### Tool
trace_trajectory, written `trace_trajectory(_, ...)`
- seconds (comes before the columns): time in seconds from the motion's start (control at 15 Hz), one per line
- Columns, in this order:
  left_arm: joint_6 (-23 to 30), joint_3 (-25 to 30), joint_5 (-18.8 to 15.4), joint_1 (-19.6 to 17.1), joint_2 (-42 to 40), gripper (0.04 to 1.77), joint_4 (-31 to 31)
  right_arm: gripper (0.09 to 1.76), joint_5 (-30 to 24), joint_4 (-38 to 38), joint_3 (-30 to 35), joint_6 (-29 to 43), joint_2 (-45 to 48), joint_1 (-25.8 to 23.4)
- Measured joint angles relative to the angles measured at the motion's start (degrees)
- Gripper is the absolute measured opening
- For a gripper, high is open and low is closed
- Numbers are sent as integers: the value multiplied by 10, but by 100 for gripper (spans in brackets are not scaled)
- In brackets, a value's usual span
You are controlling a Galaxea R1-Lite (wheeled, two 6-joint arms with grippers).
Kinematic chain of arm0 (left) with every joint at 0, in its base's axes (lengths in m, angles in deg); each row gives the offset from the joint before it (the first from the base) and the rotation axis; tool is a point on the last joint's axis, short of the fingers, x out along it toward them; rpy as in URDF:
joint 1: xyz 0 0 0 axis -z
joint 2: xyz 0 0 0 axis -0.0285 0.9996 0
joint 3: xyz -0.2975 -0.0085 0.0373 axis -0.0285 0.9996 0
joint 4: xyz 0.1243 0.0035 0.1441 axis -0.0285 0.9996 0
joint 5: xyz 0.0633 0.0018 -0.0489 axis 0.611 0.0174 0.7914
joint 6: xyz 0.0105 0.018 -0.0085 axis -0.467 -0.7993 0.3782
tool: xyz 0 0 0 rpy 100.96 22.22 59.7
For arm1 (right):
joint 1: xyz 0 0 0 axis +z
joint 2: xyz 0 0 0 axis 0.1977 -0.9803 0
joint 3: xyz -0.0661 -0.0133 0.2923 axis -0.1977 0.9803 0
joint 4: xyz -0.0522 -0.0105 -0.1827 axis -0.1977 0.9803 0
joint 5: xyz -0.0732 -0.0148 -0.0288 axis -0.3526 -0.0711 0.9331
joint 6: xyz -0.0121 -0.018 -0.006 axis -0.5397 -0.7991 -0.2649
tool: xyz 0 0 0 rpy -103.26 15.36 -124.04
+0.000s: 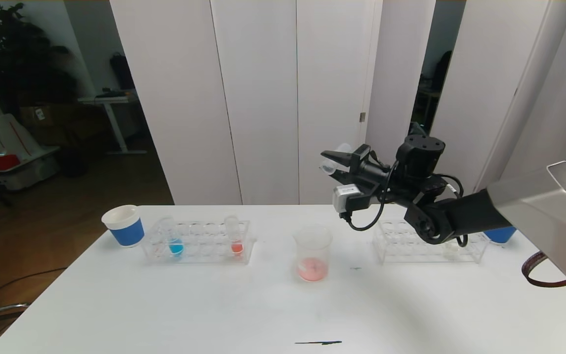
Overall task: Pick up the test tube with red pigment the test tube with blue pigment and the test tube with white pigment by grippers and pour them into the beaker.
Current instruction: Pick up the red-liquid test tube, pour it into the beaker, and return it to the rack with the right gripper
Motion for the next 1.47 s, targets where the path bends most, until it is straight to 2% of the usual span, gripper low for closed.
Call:
trace_trajectory(0.2, 0, 0, 0, 0, 0, 174, 0, 58, 80, 0, 0, 94, 15, 4)
trace_trajectory(0.33, 0, 0, 0, 0, 0, 174, 0, 58, 130, -1, 2, 187, 21, 7)
trace_trajectory(0.67, 0, 0, 0, 0, 0, 174, 0, 58, 277, 3, 3, 485, 31, 18)
trace_trajectory(0.87, 0, 0, 0, 0, 0, 174, 0, 58, 330, 9, 5, 649, 32, 26)
trace_trajectory(1.07, 0, 0, 0, 0, 0, 174, 0, 58, 369, 26, 16, 772, 35, 27)
trace_trajectory(1.27, 0, 0, 0, 0, 0, 174, 0, 58, 416, 88, 25, 897, 49, 28)
trace_trajectory(1.47, 0, 0, 0, 0, 0, 174, 0, 58, 467, 131, 38, 967, 80, 18)
